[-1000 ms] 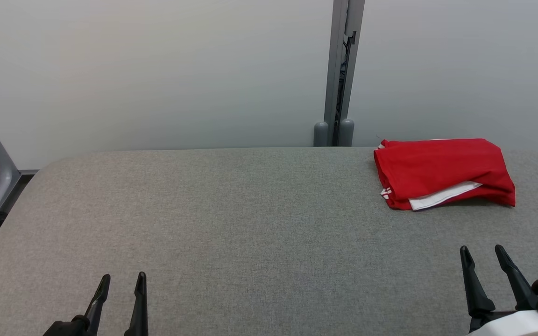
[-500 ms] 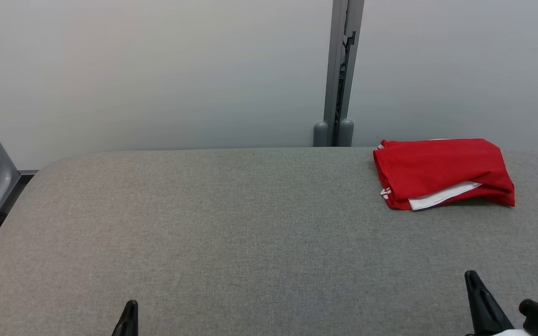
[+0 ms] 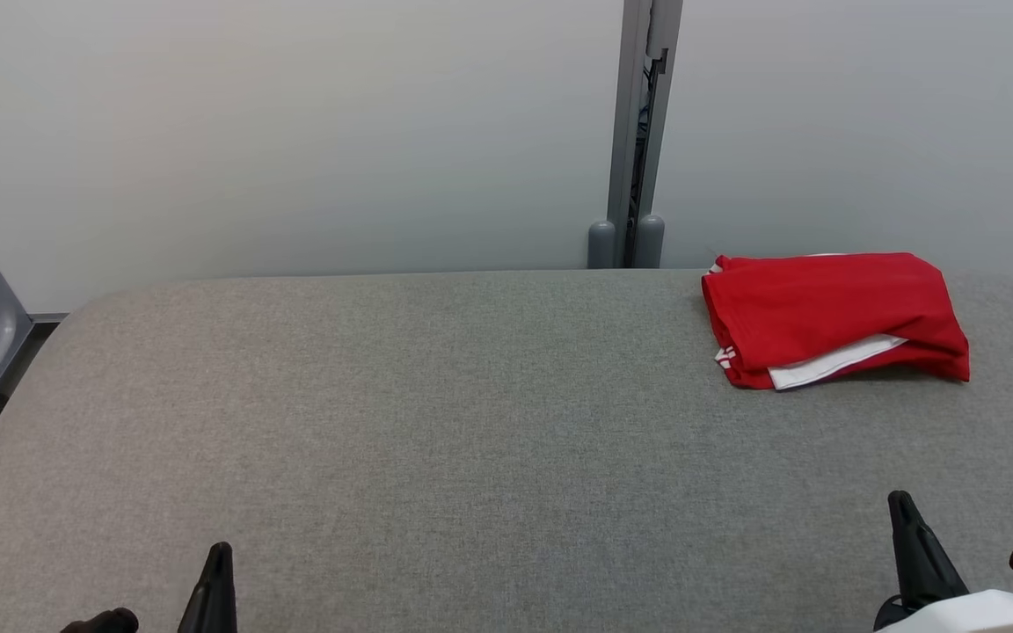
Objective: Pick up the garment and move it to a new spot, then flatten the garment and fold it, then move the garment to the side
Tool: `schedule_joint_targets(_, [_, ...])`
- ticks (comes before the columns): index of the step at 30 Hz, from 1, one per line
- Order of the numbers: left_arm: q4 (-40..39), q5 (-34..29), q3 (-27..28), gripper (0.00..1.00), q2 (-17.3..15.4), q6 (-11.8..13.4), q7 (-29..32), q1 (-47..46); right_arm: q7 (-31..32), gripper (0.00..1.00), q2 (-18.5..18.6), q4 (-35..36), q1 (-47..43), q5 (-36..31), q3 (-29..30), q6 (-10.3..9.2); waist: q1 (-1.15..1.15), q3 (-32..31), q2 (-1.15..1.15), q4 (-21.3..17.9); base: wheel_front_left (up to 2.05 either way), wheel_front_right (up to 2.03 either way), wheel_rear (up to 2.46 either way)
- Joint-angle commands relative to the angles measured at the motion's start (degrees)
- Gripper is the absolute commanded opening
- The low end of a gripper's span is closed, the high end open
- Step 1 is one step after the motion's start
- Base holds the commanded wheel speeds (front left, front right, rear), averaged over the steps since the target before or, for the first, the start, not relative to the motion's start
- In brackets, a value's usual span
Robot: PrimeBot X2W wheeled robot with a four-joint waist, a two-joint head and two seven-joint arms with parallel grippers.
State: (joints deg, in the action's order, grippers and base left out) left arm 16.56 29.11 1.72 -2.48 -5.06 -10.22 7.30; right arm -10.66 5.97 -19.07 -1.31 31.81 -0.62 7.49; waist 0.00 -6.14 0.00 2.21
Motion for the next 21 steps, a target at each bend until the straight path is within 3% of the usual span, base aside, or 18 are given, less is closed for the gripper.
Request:
schedule_joint_targets(1, [-1.04,2.12,0.57,0.0,-0.24,-0.28,0.41,-2.55,0.46,0.0,0.4,0.87,1.99,2.03,0.36,0.0,0.0,0.07,0.0,-0.03,0.0,0.0,0.0])
schedule_joint_targets(21, [-1.68,18.53,2.54,0.0,-0.32,0.02,5.17,-6.43,4.59,0.0,-0.54,0.51,5.34,17.95,1.54,0.0,0.0,1.18,0.0,-0.43,0.0,0.0,0.0])
